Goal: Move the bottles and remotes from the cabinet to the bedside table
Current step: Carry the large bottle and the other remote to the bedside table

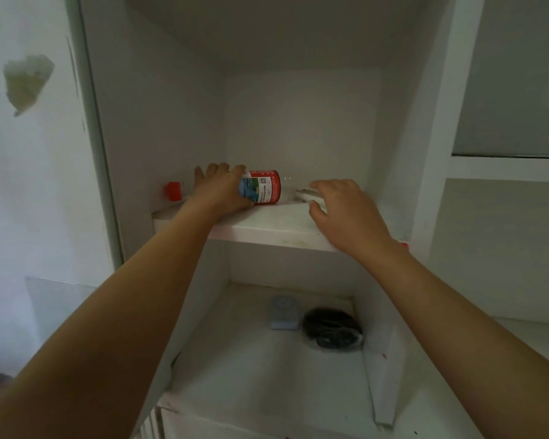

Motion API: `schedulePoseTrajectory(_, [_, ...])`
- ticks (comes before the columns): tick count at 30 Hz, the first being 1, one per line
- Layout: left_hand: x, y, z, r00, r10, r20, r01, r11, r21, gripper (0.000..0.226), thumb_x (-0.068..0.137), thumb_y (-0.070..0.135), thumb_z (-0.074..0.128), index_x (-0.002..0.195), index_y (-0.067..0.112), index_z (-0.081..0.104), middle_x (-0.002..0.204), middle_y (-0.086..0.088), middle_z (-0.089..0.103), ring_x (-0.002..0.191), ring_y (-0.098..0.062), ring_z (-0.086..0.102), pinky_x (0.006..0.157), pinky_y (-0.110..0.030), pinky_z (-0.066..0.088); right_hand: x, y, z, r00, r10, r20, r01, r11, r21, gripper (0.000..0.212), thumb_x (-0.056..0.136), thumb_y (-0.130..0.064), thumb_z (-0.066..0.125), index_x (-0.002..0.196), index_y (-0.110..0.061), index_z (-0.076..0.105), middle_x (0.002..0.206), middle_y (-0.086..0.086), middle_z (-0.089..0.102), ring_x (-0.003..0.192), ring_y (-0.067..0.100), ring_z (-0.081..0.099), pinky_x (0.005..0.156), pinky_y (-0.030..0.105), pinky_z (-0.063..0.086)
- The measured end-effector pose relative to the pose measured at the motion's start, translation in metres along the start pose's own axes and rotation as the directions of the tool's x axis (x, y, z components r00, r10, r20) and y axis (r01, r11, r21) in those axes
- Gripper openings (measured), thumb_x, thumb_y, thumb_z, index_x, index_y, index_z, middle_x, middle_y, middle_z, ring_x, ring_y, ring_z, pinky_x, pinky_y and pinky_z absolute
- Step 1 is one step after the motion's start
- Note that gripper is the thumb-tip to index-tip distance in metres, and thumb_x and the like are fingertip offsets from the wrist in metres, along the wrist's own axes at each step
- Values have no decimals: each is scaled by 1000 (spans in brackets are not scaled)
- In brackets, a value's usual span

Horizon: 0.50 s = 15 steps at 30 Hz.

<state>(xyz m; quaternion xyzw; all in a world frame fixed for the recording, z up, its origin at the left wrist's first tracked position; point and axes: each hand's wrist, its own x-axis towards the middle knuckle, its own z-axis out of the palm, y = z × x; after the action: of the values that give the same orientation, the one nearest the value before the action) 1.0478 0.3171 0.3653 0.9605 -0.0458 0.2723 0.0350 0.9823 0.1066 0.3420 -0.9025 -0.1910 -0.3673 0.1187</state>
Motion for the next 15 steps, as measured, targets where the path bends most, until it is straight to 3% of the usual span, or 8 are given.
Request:
schedulePoseTrajectory(5, [3, 5, 1, 998, 15, -58, -12, 999, 47, 64, 77, 36, 66, 132, 18, 37, 126, -16, 48, 118, -34, 40, 101, -50, 28, 2, 0, 2, 1000, 12, 10, -12, 1000, -8, 40, 92, -25, 41, 130, -14, 45, 130, 8, 54, 119, 27, 43, 94, 37, 38])
schedulePoseTrajectory(10, [3, 5, 8, 985, 53, -162, -48, 998, 38, 61, 79, 34, 65, 132, 19, 39, 127, -16, 49, 120, -35, 39, 105, -50, 24, 4, 0, 0, 999, 31, 36, -32, 999, 27, 39, 91, -25, 42, 128, -14, 47, 125, 9, 58, 114, 28, 47, 92, 38, 42])
schedulePoseTrajectory(15, [4, 2, 9, 965, 79, -250, -67, 996, 56, 61, 78, 27, 66, 133, 19, 40, 128, -16, 49, 121, -34, 38, 109, -51, 17, 27, 3, -2, 974, 110, 196, -103, 994, -43, 36, 92, -29, 41, 121, -9, 51, 119, 15, 60, 108, 33, 51, 88, 41, 46])
